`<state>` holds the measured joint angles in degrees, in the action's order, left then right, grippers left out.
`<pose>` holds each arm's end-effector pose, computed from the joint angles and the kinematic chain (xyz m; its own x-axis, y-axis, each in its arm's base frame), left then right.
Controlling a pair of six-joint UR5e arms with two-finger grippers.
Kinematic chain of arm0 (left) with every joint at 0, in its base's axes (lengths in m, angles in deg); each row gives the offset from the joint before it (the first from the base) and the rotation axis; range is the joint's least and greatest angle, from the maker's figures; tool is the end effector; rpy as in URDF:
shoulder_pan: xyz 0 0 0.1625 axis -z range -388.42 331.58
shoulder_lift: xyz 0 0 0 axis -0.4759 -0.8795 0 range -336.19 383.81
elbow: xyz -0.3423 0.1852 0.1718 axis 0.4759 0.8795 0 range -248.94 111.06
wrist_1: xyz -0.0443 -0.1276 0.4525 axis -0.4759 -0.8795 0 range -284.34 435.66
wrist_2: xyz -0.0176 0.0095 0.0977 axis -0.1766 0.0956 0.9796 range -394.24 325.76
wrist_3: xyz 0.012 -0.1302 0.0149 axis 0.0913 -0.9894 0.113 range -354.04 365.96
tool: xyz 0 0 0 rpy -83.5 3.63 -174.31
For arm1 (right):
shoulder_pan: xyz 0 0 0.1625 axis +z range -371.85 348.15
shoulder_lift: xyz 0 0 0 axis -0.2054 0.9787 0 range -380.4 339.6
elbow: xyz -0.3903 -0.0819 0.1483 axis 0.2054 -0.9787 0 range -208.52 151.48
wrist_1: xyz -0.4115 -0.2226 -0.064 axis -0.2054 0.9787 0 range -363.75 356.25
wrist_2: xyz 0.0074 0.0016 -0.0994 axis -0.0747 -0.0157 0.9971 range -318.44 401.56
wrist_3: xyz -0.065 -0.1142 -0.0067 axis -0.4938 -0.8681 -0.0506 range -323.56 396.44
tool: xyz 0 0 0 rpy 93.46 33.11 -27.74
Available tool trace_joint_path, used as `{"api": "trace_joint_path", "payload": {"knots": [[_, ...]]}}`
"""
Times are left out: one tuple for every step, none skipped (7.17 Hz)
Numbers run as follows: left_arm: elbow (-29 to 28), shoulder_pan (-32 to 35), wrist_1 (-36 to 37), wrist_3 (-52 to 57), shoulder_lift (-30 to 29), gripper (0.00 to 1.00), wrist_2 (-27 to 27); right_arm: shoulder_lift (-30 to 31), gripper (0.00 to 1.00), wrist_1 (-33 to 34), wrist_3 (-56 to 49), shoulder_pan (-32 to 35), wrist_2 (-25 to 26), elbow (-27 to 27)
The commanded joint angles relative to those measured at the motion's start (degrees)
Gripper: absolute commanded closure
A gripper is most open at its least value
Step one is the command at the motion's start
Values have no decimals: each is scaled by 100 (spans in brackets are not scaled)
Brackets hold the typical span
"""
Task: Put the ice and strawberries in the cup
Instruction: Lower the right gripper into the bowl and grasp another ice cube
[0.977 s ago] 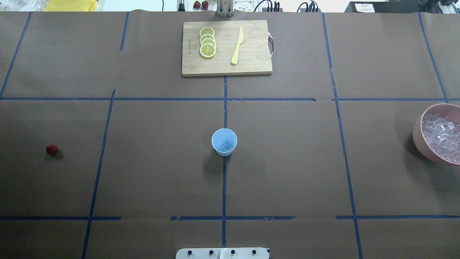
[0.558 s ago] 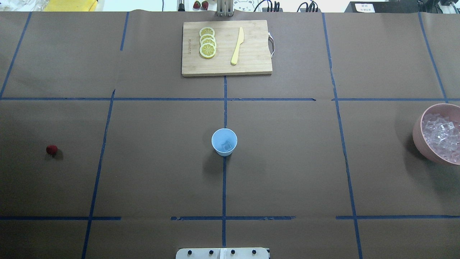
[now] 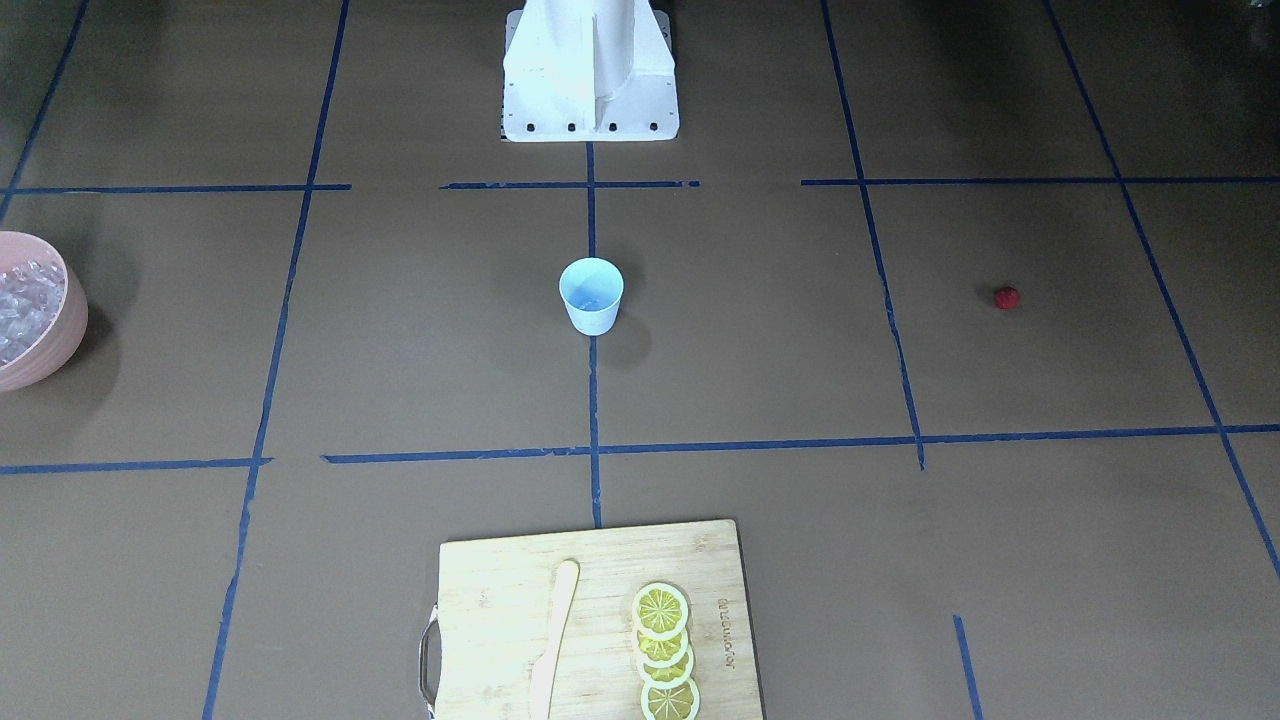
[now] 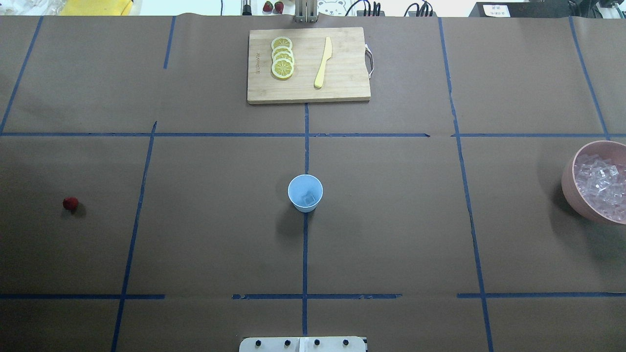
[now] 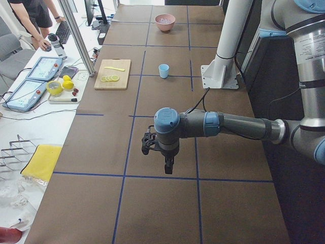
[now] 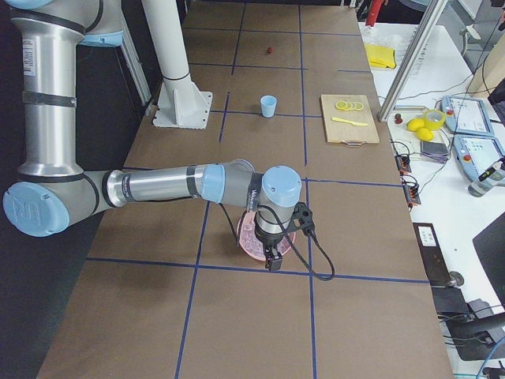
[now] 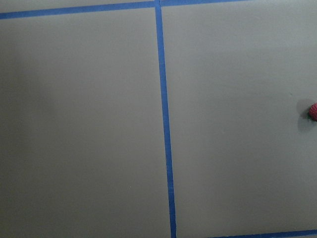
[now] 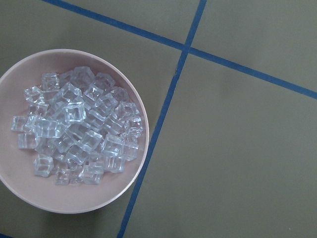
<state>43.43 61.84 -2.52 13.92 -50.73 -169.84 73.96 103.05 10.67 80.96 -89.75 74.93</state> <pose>-0.0412 -0.4277 0.6182 0.6933 0.0743 -0.7168 -0.0924 0.9956 0.0138 0.0709 -0.4977 0.6265 0.6928 -0.3175 0.6475 0.2805 0.9458 0.1636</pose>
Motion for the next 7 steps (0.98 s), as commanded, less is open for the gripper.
{"api": "trace_joint_path", "payload": {"knots": [[-4,9,-21,5,28,0,-37,-31,0,-36,515,-52,-87,35],[13,0,22,5,36,0,-37,-23,1,-71,1433,-314,-365,87],[22,9,23,5,37,0,-37,-31,1,-419,2191,-682,-638,114],[48,0,23,5,37,0,-37,-14,2,-962,3199,-955,-702,105],[49,0,23,5,37,0,-28,56,4,-1551,3844,-1210,-720,79],[57,9,23,5,37,0,-28,91,4,-1957,4538,-1613,-694,79],[66,0,5,5,97,0,-28,240,4,-2309,4884,-1869,-650,70]]}}
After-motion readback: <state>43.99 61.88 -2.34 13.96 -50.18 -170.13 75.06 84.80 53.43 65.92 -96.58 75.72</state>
